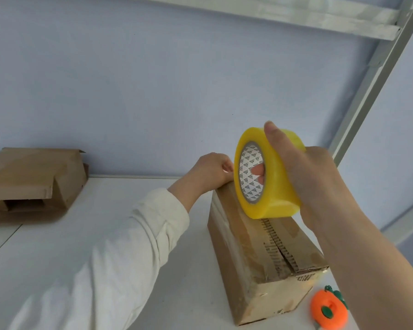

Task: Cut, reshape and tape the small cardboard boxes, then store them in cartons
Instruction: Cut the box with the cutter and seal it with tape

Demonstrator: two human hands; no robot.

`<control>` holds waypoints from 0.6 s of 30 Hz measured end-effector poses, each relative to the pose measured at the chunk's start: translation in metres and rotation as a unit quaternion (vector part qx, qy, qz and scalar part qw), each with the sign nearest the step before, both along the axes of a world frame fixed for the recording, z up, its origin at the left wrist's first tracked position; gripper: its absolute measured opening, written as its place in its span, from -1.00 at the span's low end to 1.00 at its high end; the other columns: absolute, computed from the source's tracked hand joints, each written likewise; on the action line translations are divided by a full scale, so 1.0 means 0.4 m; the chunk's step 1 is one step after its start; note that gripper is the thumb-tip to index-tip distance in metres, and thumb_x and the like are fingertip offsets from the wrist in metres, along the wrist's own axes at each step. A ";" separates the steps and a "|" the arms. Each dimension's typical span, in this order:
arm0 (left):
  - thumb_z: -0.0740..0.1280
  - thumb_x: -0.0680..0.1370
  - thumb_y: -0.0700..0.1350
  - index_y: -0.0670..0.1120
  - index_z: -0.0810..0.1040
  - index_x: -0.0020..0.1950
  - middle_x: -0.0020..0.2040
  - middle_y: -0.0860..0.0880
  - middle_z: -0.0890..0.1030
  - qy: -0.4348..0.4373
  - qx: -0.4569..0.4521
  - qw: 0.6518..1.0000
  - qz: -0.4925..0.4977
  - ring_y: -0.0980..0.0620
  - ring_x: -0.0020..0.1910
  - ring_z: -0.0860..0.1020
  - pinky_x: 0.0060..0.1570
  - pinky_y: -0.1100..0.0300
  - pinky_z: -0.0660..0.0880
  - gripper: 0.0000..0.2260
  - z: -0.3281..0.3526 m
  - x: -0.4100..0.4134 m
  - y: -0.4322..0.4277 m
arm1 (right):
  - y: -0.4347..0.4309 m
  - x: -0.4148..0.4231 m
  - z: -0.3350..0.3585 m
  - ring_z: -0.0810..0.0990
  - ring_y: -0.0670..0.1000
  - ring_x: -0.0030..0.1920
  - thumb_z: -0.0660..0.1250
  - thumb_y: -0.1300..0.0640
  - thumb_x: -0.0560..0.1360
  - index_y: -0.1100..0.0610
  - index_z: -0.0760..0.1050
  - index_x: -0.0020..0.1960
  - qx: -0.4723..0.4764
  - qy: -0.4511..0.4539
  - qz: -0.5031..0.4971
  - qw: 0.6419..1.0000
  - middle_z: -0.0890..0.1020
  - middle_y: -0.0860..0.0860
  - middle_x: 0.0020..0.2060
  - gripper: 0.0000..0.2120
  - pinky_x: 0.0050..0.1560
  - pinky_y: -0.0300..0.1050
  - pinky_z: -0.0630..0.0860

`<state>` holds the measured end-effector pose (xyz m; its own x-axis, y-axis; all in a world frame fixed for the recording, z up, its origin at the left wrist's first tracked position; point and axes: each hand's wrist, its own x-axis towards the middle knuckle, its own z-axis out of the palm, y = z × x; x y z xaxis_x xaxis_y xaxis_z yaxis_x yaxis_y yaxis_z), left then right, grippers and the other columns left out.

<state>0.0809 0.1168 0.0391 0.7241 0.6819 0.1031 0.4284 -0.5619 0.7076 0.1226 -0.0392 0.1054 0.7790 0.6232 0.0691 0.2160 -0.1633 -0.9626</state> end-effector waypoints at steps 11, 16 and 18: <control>0.24 0.54 -0.12 -0.09 0.27 -0.45 -0.42 -0.03 0.31 0.074 0.005 0.996 0.042 0.09 -0.45 0.25 -0.51 0.35 0.21 -0.64 -0.005 0.027 -0.006 | -0.019 0.030 -0.003 0.59 -0.20 -0.50 0.27 -0.24 0.42 0.09 0.48 -0.27 0.031 0.015 0.140 0.990 0.61 -0.13 -0.55 -0.61 -0.45 -0.35 0.53; 0.22 0.51 -0.25 -0.11 0.32 -0.46 -0.46 -0.05 0.35 0.116 0.014 0.990 0.084 0.07 -0.50 0.32 -0.65 0.38 0.27 -0.68 0.004 0.034 -0.017 | -0.080 0.042 -0.081 0.63 -0.20 -0.01 0.32 -0.25 0.34 0.02 0.63 -0.07 -0.007 -0.079 0.280 0.957 0.69 -0.16 -0.09 -0.62 0.02 -0.34 0.52; 0.22 0.52 -0.24 -0.10 0.33 -0.44 -0.45 -0.04 0.37 0.113 0.017 0.990 0.084 0.01 -0.45 0.37 -0.63 0.38 0.29 -0.69 0.010 0.036 -0.023 | -0.080 0.035 -0.085 0.64 -0.23 -0.10 0.33 -0.24 0.35 0.03 0.62 -0.09 0.012 -0.072 0.242 0.968 0.70 -0.16 -0.19 -0.64 -0.07 -0.37 0.51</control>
<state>0.0951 0.1076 0.0429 0.6080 0.7936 -0.0240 0.6630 -0.4908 0.5653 0.1367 -0.0711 0.0713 0.3774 0.9095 0.1743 0.3941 0.0125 -0.9190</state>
